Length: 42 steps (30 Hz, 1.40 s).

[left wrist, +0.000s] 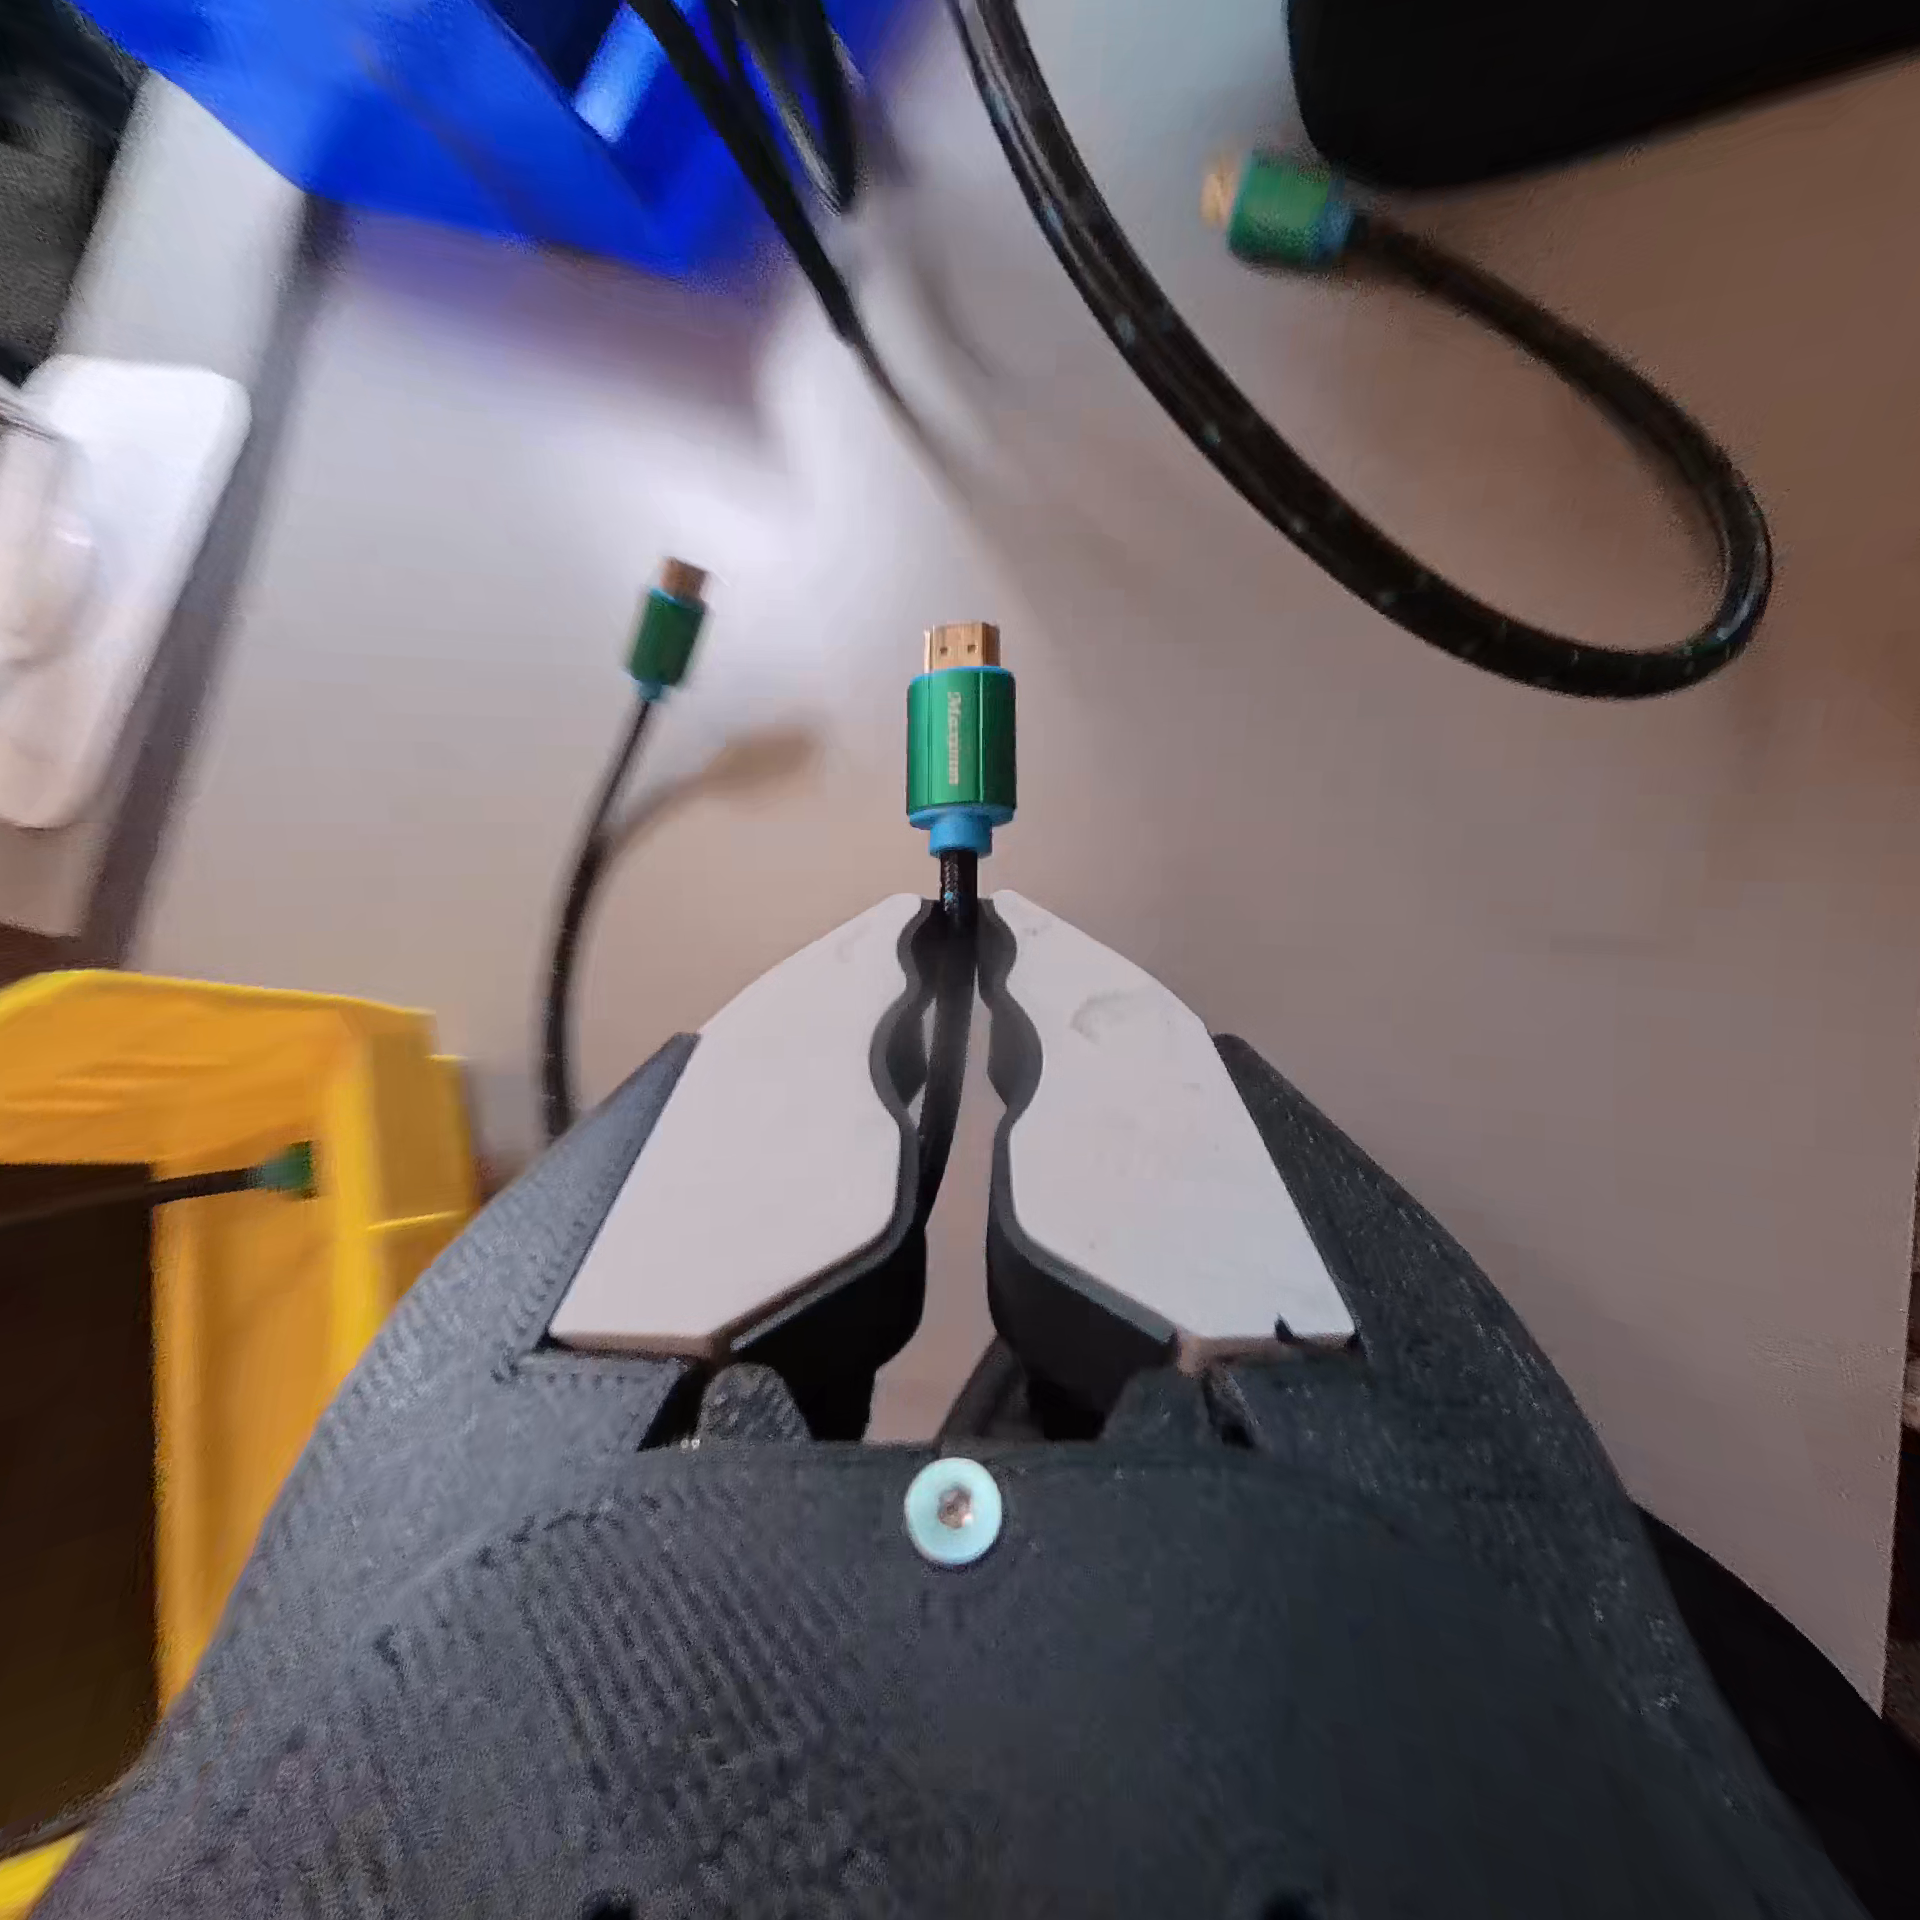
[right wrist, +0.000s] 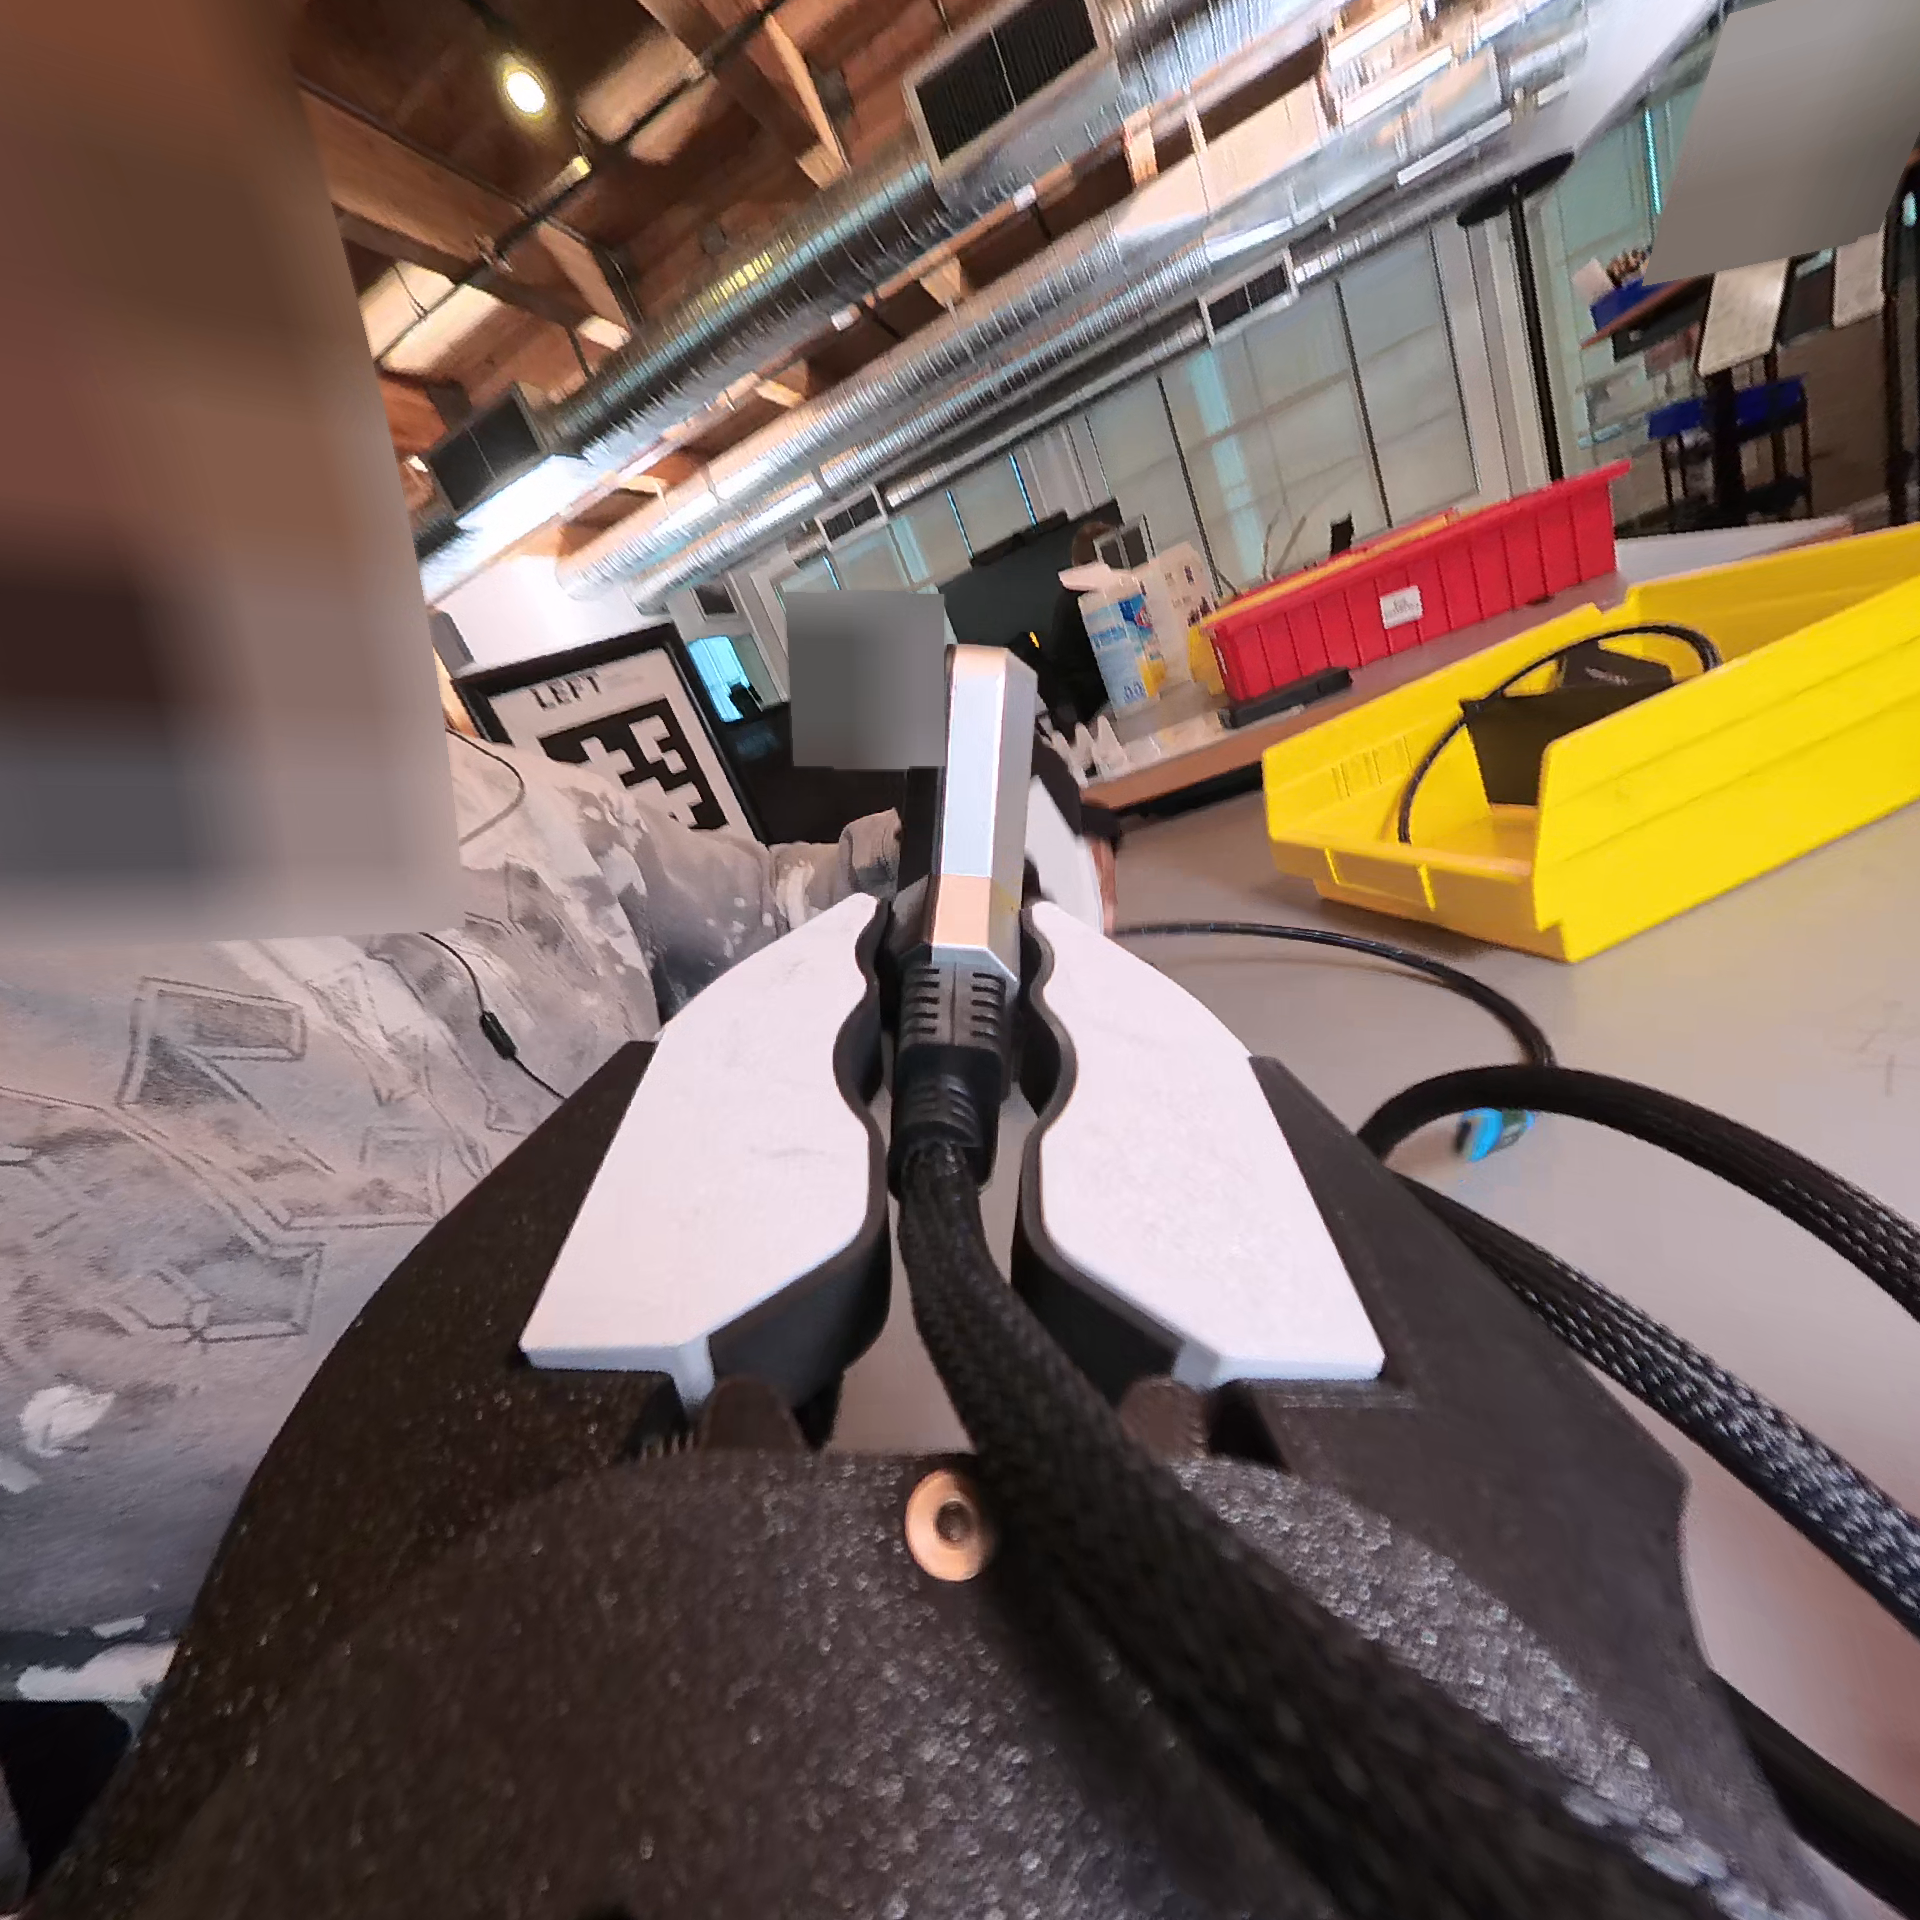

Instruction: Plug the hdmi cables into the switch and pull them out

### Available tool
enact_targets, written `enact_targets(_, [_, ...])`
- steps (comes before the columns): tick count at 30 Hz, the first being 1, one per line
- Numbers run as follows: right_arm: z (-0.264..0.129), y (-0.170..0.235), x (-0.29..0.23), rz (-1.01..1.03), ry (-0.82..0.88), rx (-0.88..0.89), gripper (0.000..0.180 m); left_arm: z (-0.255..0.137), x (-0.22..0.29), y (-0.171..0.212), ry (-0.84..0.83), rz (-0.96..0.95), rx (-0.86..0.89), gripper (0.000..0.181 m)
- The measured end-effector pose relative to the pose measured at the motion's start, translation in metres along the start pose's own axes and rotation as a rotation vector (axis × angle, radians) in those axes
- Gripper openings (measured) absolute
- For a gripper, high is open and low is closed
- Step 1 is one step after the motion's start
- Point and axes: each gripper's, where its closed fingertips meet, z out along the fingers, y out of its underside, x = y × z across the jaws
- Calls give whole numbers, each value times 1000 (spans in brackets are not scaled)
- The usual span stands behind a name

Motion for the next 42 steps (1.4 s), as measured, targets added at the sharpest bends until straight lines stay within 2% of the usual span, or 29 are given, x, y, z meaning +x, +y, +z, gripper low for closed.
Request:
enact_targets(4, [0, -4, -7, 1, -38, 26, 21, -59, -30, -46, -140, 20, 108, 7])
enact_targets(6, [1, -4, -10, 1, -55, 23, 21, -87, -37, -70, -155, -9, 189, 7])
enact_targets(9, [4, -2, -13, -5, -66, 15, 21, -111, -38, -99, -20, -173, 334, 7])
enact_targets(11, [7, -2, -15, -13, -67, 15, 21, -112, -34, -110, 174, -324, 424, 7])
enact_targets(15, [12, -1, -13, -35, -44, 12, 21, -91, -34, -111, 554, -613, 503, 7])
enact_targets(18, [18, 4, -7, -66, 1, -8, 21, -59, -37, -107, 705, -762, 506, 7])
enact_targets(21, [22, 11, 3, -100, 67, -53, 22, -21, -35, -100, 764, -816, 446, 7])
enact_targets(24, [22, 19, 14, -125, 135, -105, 22, 11, -31, -94, 763, -775, 388, 6])
enact_targets(30, [15, 31, 33, -129, 210, -145, 22, 47, -29, -97, 793, -710, 424, 7])
enact_targets(37, [15, 29, 39, -72, 189, -79, 22, 48, -35, -97, 751, -748, 525, 7])
enact_targets(42, [19, 29, 43, -35, 169, -33, 22, 45, -42, -94, 771, -868, 595, 7])
